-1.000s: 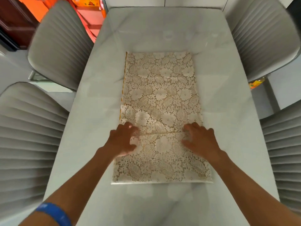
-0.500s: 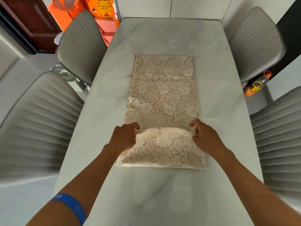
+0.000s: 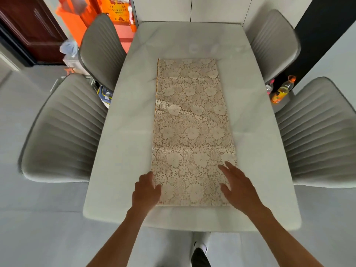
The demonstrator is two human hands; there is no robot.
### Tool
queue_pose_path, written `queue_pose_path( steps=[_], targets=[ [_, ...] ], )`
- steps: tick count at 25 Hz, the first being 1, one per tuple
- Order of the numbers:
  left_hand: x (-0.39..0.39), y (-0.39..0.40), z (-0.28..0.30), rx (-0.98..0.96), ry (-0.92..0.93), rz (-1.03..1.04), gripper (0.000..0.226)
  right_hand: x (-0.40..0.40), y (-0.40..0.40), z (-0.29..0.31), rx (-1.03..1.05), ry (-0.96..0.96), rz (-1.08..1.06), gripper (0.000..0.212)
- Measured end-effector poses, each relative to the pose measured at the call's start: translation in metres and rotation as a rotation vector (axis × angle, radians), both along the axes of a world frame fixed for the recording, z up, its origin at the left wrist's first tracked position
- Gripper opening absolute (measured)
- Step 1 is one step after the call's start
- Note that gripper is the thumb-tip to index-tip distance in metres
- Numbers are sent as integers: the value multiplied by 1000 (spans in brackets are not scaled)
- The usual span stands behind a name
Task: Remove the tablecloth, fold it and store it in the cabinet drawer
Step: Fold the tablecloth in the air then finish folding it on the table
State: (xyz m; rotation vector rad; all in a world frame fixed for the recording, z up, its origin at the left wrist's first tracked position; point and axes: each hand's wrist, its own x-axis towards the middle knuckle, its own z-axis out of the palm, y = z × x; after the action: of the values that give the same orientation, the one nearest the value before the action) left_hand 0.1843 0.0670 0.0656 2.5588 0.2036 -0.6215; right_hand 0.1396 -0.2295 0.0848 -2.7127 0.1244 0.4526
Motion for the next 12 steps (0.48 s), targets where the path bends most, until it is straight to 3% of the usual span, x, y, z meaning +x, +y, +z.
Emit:
queue_pose_path(
  steps=[4,6,9,12],
  targets=[
    [-19,-4,-27,277,-48,-200,59,-18,-4,-40,-266,219,45,72],
    [-21,1,-32,213,-89,-194,51,-32,-16,-49,-259,263,-59,74],
    [-6,1,-27,-146,-108,201,26,-18,-21,-52,-2,83,-420,43],
    [-3,-4,-23,-286,86,482,37,-15,-24,-48,233,77,-668,25]
  ],
)
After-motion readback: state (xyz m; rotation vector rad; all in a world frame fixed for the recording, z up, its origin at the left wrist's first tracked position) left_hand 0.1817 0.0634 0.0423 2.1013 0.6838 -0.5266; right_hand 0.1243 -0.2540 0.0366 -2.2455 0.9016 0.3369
